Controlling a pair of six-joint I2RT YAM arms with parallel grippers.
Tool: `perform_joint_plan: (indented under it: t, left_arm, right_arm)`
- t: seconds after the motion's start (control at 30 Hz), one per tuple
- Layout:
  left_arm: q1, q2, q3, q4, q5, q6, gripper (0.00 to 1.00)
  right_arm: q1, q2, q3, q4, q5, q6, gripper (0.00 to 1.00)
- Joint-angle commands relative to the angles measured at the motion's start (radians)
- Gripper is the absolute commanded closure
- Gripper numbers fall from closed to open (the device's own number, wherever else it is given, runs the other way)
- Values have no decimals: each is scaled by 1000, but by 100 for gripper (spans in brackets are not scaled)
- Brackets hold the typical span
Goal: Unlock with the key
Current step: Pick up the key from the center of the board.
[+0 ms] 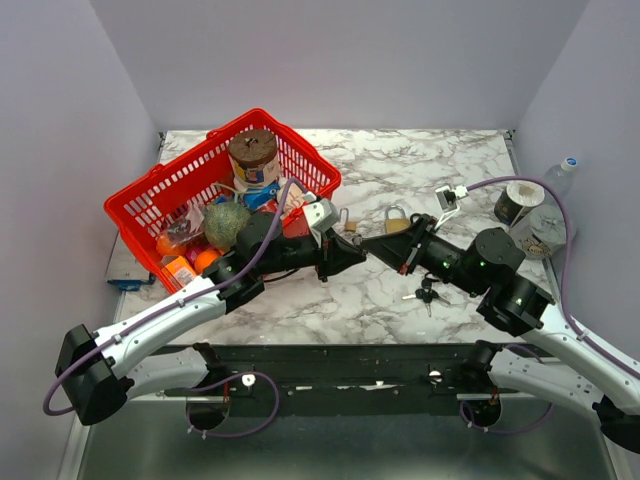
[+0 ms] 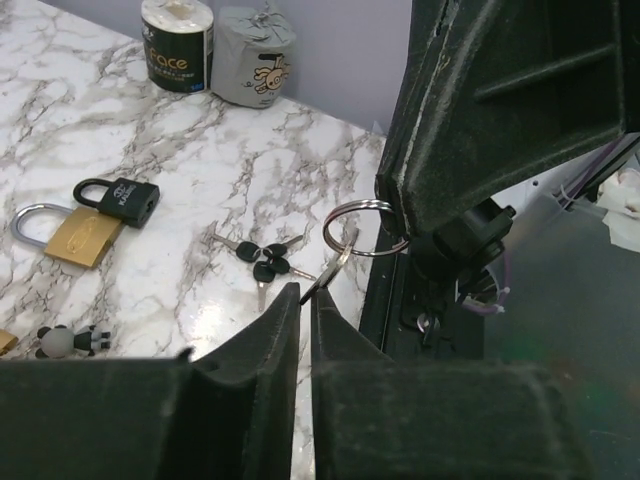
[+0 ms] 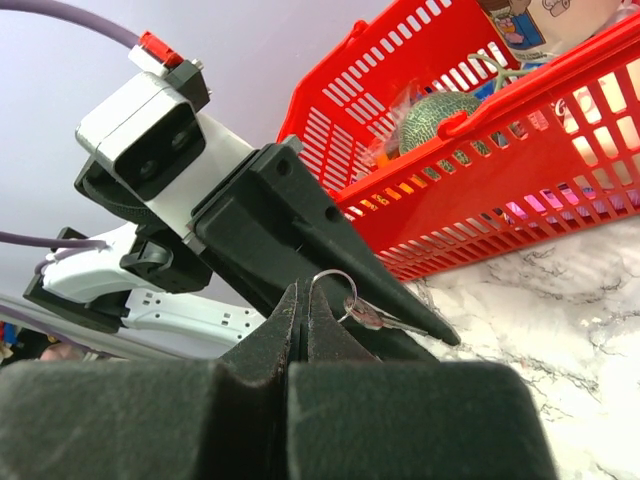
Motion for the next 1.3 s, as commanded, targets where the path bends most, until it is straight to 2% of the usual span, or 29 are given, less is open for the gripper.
perform_joint_plan:
  t: [0.0, 0.03, 0.07, 0.23, 0.4, 0.5, 0.53, 0.6, 0.63, 0.73, 0.8, 0.87, 0.93, 1.1, 1.13, 1.27]
  left_arm:
    - [6, -16, -5, 39, 19, 0, 91]
    - [6, -18, -6, 39, 20, -1, 99]
    - [6, -19, -6, 38, 22, -1, 100]
    - [4, -30, -15, 38, 42, -4, 100]
    - [4, -52, -23, -11, 88, 17, 100]
    - [4, -69, -41, -39, 129, 25, 100]
    - [4, -70, -44, -47, 137, 28, 100]
    - [3, -66, -43, -83, 166, 40, 100]
    - [3, -58, -37, -102, 178, 60, 100]
    - [1, -38, -31, -154, 224, 74, 100]
    - [-1, -32, -31, -176, 241, 83, 100]
    - [-5, -23, -29, -194, 246, 92, 100]
    - [-8, -7, -22, -223, 254, 101, 100]
    - [-10, 34, 15, -288, 289, 129, 100]
    - [-10, 39, 15, -288, 287, 131, 100]
    - [-10, 37, 14, -289, 283, 134, 100]
  right_arm:
    - [0, -9, -23, 17, -4, 4, 99]
    - [-2, -12, -26, 16, 1, 1, 99]
    - [-2, -12, -32, 13, 2, -1, 99]
    - [-2, -29, -41, -18, 39, -16, 99]
    - [-6, -78, -35, -141, 137, -71, 99]
    - [-8, -108, -36, -184, 148, -108, 95]
    - [-8, -109, -30, -193, 145, -128, 83]
    - [-8, -107, -16, -228, 142, -146, 66]
    - [-6, -104, -7, -240, 140, -178, 52]
    - [-8, -89, 43, -294, 136, -276, 41]
    - [-8, -54, 89, -339, 98, -347, 39]
    - [-8, -18, 123, -397, 39, -440, 39]
    - [-6, 45, 169, -429, -57, -520, 46]
    - [-5, 152, 214, -477, -261, -588, 59]
    - [-5, 170, 206, -474, -278, -593, 63]
    - [-2, 192, 188, -472, -315, -608, 66]
